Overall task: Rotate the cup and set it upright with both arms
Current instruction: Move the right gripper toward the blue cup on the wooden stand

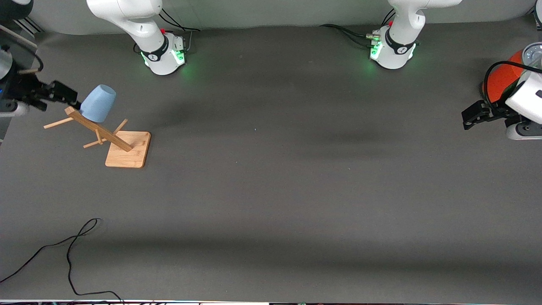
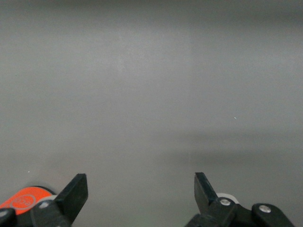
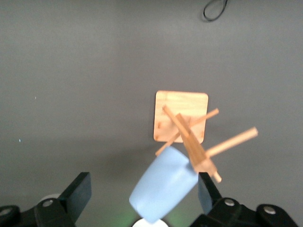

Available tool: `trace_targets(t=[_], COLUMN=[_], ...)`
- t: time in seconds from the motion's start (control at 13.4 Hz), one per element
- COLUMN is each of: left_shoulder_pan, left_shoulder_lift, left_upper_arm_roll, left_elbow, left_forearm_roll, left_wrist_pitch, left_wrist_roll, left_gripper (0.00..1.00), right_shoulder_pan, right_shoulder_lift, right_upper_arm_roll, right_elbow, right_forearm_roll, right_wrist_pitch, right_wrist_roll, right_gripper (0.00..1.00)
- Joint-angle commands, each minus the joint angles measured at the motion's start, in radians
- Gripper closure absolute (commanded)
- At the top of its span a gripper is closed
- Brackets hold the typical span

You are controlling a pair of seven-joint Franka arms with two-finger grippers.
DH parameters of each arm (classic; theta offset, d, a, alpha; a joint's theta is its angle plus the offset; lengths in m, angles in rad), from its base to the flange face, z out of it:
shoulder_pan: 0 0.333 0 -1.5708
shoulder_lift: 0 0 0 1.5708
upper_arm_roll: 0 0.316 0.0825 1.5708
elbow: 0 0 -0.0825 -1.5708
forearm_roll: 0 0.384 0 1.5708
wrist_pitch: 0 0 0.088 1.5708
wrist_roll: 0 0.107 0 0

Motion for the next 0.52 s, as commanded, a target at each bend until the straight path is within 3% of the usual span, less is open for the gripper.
trace_targets(t=[0.0, 0.45], left_shoulder_pan=[-0.01, -0.01], left_shoulder_lift=[0.0, 0.0], left_upper_arm_roll=[0.006, 0.006], left_elbow=[-0.002, 0.004], left_forearm_roll=[-0.003, -0.003], left_wrist_pitch=[0.008, 0.007], left_wrist_roll=[-0.012, -0.012], left_gripper=[0.0, 0.0], right_shoulder_pan=[0.006, 0.005], right_shoulder_lift=[-0.146, -0.167], right_upper_arm_roll=[-0.012, -0.081], right_elbow=[-0.17, -0.205], right_forearm_roll=[0.004, 0.004], right_wrist_pitch=[0.043, 0.023], right_wrist_roll=[0.063, 0.383], right_gripper=[0.0, 0.0])
